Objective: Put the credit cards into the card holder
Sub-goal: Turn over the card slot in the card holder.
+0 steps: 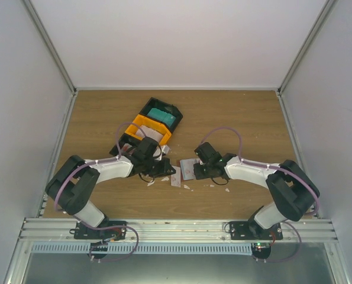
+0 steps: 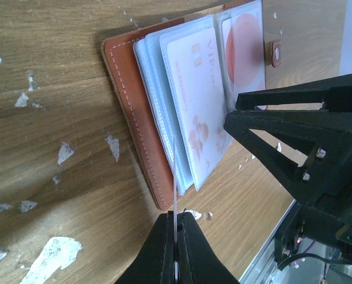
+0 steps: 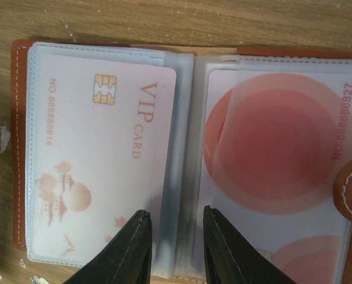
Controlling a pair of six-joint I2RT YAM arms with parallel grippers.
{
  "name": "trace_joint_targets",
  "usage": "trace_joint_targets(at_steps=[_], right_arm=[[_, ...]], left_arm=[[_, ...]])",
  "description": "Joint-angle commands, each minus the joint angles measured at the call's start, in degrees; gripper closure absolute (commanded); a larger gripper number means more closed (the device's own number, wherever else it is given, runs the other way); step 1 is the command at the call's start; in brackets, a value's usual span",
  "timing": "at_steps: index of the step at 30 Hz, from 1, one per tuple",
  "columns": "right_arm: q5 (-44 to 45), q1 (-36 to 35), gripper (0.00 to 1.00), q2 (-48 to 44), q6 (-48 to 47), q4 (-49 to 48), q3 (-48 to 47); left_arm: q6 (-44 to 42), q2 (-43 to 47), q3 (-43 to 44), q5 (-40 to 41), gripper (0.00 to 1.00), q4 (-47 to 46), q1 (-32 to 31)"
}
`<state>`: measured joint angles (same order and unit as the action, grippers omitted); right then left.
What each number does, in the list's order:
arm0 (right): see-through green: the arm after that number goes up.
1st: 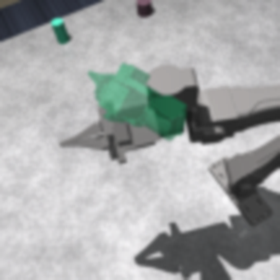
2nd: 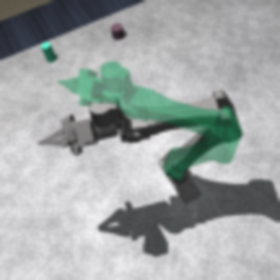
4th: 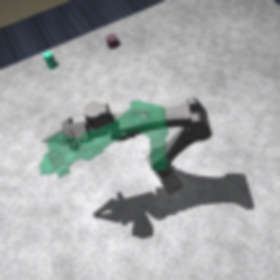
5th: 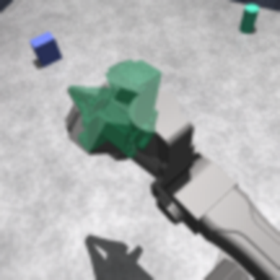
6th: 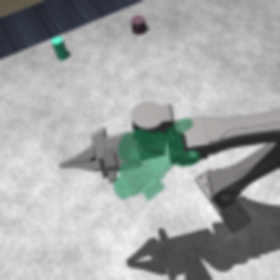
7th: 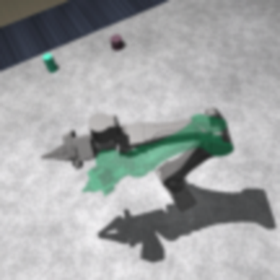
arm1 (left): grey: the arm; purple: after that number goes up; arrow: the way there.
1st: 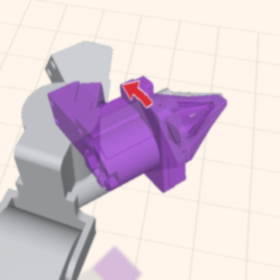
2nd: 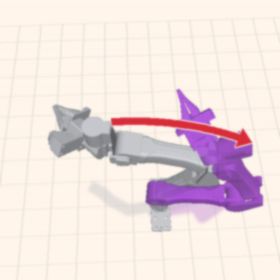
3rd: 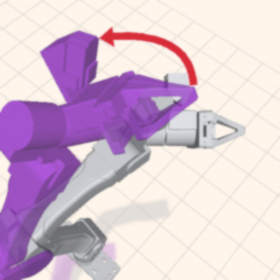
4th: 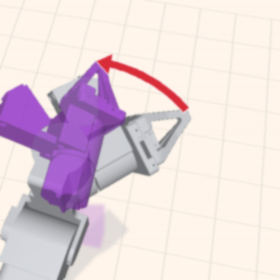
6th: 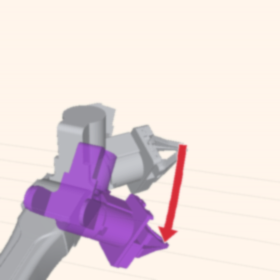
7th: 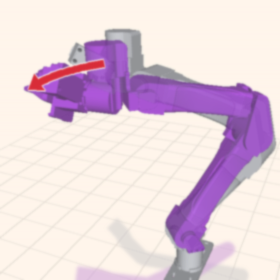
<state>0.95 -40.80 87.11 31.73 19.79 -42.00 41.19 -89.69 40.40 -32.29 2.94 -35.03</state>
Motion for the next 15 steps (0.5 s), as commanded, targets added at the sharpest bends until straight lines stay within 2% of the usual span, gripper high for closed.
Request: trace_joint_targets(at_steps=[1, 15], right_arm=[[-0.42, 0.37, 0.73, 1.90, -0.61, 0.34, 1.64], [-0.33, 0.37, 0.73, 2.54, -0.18, -0.26, 2.61]], left_arm=[[-0.34, -1.23, 1.85, -0.80, 1.00, -4.51, 0.22], [0.09, -5.54, 2.46, -3.87, 1.00, -6.18, 0.22]])
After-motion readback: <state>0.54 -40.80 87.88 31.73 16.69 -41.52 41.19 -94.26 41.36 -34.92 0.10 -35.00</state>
